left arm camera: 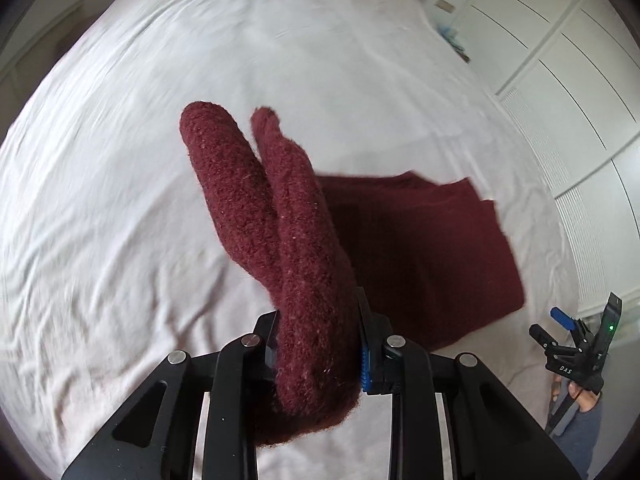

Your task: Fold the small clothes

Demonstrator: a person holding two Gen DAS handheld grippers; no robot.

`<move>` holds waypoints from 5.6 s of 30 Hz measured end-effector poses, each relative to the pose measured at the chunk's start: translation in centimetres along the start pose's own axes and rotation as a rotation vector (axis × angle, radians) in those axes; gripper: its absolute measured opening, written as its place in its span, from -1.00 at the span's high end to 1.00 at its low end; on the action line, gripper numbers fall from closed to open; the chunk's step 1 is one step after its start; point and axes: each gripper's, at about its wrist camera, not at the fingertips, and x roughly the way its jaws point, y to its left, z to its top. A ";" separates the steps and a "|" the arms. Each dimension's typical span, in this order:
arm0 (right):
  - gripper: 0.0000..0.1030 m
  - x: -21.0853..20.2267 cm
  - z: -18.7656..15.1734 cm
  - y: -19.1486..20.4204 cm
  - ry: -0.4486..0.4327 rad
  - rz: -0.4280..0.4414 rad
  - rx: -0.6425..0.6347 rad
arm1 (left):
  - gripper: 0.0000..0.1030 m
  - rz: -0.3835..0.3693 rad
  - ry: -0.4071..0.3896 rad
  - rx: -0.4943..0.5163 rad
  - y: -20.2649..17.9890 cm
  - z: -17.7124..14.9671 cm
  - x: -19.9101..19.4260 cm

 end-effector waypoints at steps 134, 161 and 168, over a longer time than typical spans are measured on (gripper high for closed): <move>-0.98 14.6 5.9 0.4 0.315 0.229 0.053 | -0.99 0.103 0.153 0.041 -10.0 0.9 17.0; 0.34 9.1 4.6 4.3 0.241 0.217 0.018 | 0.16 -0.026 0.106 0.128 -12.6 0.5 15.4; 0.36 4.9 5.7 7.8 0.160 0.280 -0.012 | 0.22 -0.057 0.019 0.164 -11.8 1.3 9.3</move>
